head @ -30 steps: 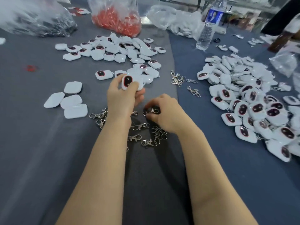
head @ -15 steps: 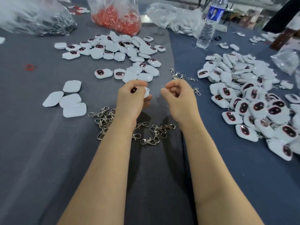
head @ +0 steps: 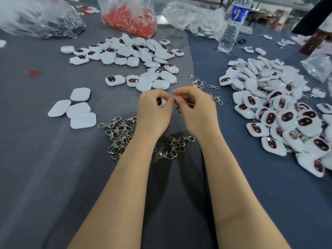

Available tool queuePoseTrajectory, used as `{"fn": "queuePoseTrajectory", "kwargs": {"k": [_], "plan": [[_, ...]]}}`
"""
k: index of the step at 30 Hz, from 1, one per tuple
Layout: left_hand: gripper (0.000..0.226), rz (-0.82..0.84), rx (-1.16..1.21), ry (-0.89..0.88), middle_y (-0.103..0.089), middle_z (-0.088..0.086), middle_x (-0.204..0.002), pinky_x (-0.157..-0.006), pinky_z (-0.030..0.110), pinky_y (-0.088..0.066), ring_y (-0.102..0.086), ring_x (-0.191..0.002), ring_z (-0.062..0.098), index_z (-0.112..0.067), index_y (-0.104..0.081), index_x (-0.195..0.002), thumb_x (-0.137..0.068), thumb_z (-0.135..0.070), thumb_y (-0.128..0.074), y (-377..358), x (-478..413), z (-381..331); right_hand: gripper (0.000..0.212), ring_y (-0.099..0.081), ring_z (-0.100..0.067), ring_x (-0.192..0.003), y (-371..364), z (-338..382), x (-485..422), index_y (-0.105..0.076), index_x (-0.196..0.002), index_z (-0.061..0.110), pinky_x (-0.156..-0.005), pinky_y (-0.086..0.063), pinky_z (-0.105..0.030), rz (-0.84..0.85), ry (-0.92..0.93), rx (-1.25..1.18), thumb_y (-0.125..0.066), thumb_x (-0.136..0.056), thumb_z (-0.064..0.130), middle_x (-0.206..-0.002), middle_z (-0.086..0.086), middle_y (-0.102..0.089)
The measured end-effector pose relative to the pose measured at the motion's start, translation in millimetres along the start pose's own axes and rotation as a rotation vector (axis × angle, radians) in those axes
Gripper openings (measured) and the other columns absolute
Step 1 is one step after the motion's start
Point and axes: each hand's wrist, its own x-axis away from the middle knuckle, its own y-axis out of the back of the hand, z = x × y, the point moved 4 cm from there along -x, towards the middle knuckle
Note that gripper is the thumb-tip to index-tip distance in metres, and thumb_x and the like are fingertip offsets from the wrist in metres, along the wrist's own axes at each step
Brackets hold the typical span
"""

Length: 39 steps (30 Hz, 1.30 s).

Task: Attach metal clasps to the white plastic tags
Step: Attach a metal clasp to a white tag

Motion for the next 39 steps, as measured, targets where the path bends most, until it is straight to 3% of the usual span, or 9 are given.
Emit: {"fn": "queuePoseTrajectory", "kwargs": {"k": [5, 9, 12, 15, 20, 24, 26, 31, 39], "plan": [[0.006, -0.029, -0.102, -0.066, -0.049, 0.008, -0.112, -0.070, 0.005, -0.031, -0.043, -0.076, 0.004, -0.018, -0.057, -0.085, -0.090, -0.015, -0.057, 2, 4, -4, 0.022, -0.056, 0.002, -0.071, -2, -2, 1, -0.067, -0.103, 0.018, -0.067, -0.041, -0.004, -0.009, 0.025, 0.123, -0.055, -0.090, 0.005, -0.077, 0.013, -0.062], [0.007, 0.021, -0.247, -0.148, -0.040, 0.011, -0.125, -0.084, 0.040, -0.044, -0.054, -0.086, 0.029, -0.010, -0.055, -0.094, -0.095, -0.016, -0.050, -3, 11, -10, 0.016, -0.057, -0.006, -0.078, -1, 0, 1, -0.068, -0.099, 0.016, -0.071, -0.042, -0.011, -0.037, 0.062, 0.176, -0.057, -0.091, 0.009, -0.089, 0.004, -0.066], [0.008, 0.024, -0.271, -0.192, -0.039, 0.011, -0.127, -0.080, 0.046, -0.045, -0.055, -0.086, 0.032, -0.009, -0.054, -0.094, -0.095, -0.014, -0.049, -4, 13, -12, 0.011, -0.053, -0.003, -0.069, 0, -1, 2, -0.067, -0.086, 0.016, -0.063, -0.040, -0.010, -0.039, 0.032, 0.171, -0.059, -0.089, 0.009, -0.080, 0.002, -0.066], [0.007, 0.006, -0.200, -0.183, -0.040, 0.011, -0.126, -0.083, 0.039, -0.044, -0.053, -0.084, 0.026, -0.013, -0.053, -0.089, -0.095, -0.014, -0.050, -4, 10, -10, 0.013, -0.051, 0.002, -0.063, 0, -2, 1, -0.064, -0.080, 0.020, -0.060, -0.039, -0.005, -0.024, -0.036, 0.091, -0.061, -0.087, 0.009, -0.076, 0.004, -0.063], [0.006, -0.020, -0.122, -0.163, -0.042, 0.001, -0.113, -0.068, 0.003, -0.030, -0.044, -0.077, -0.001, -0.011, -0.060, -0.088, -0.090, -0.017, -0.061, -3, 7, -5, 0.019, -0.055, -0.005, -0.067, 5, -2, 0, -0.055, -0.079, 0.028, -0.060, -0.039, -0.007, -0.050, -0.091, -0.017, -0.062, -0.088, 0.012, -0.076, 0.005, -0.060], [0.008, -0.022, -0.112, -0.178, -0.046, 0.002, -0.110, -0.069, 0.007, -0.029, -0.046, -0.083, 0.008, -0.017, -0.058, -0.082, -0.087, -0.013, -0.062, -2, 6, -5, 0.023, -0.048, 0.004, -0.056, 5, 0, 1, -0.053, -0.076, 0.026, -0.057, -0.037, -0.006, -0.061, -0.080, -0.033, -0.061, -0.087, 0.008, -0.069, 0.010, -0.052], [0.007, -0.030, -0.105, -0.175, -0.047, 0.002, -0.109, -0.067, 0.001, -0.028, -0.045, -0.087, 0.010, -0.016, -0.058, -0.082, -0.087, -0.013, -0.062, -1, 6, -6, 0.020, -0.047, 0.007, -0.055, 4, 2, 2, -0.055, -0.077, 0.022, -0.057, -0.037, -0.006, -0.060, -0.066, -0.040, -0.062, -0.086, 0.006, -0.068, 0.011, -0.052], [0.012, -0.035, -0.099, -0.179, -0.045, 0.002, -0.105, -0.066, -0.005, -0.026, -0.045, -0.086, 0.011, -0.019, -0.053, -0.080, -0.087, -0.012, -0.061, -1, 7, -7, 0.018, -0.048, 0.006, -0.057, 4, 4, 4, -0.054, -0.078, 0.018, -0.059, -0.039, -0.006, -0.092, -0.040, -0.043, -0.063, -0.084, 0.004, -0.068, 0.010, -0.053], [0.015, -0.049, -0.112, -0.210, -0.050, 0.007, -0.110, -0.067, 0.000, -0.029, -0.043, -0.084, 0.009, -0.019, -0.051, -0.079, -0.087, -0.011, -0.061, -1, 7, -7, 0.017, -0.048, 0.001, -0.060, 4, 5, 3, -0.056, -0.079, 0.019, -0.060, -0.041, -0.007, -0.094, -0.040, -0.028, -0.062, -0.084, 0.003, -0.071, 0.007, -0.056]]}}
